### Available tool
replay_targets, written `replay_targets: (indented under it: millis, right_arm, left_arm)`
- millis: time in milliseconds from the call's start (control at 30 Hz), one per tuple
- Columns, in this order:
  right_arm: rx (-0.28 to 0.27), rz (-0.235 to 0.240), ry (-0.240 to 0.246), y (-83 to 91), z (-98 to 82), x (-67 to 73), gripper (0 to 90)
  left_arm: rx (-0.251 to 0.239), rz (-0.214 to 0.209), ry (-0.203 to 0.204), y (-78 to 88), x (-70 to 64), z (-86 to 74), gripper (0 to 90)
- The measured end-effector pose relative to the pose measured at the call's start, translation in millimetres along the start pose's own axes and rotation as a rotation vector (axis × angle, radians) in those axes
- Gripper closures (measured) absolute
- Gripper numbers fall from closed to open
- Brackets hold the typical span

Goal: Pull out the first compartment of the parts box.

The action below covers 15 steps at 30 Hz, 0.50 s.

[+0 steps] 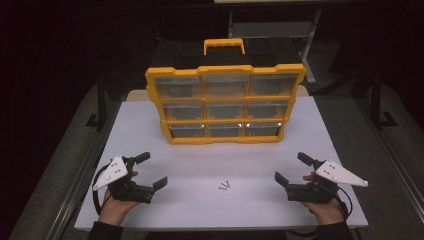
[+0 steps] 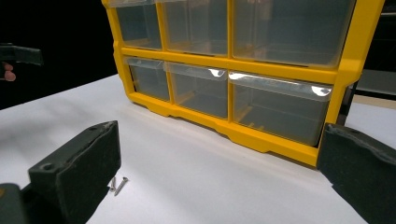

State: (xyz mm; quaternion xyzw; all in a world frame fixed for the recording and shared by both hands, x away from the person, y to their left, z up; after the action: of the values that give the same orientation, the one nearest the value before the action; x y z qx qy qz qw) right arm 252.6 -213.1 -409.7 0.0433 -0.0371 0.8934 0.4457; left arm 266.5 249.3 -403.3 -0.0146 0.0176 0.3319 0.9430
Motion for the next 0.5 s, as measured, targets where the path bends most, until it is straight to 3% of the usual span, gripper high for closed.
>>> replay_targets:
  millis: [500]
  right_arm:
    - [-0.009,0.006,-0.002,1.9,0.5,-0.9,0.0]
  left_arm:
    - [-0.004,0.004,0.000,-0.7,-0.3,2.0,0.0]
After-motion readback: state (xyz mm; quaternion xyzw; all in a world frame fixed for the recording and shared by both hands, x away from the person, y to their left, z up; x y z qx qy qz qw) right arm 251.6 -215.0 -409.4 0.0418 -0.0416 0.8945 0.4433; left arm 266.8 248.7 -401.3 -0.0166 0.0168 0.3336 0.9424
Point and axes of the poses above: each handheld gripper's, and its own axes: y roughly backward along the jaws, z roughly out of its top, x roughly to its left, the point moved 3 cm from there along -y, roughly forward along the jaws, and after that the axes turned 13 degrees about -x, right-handed, at the moved point
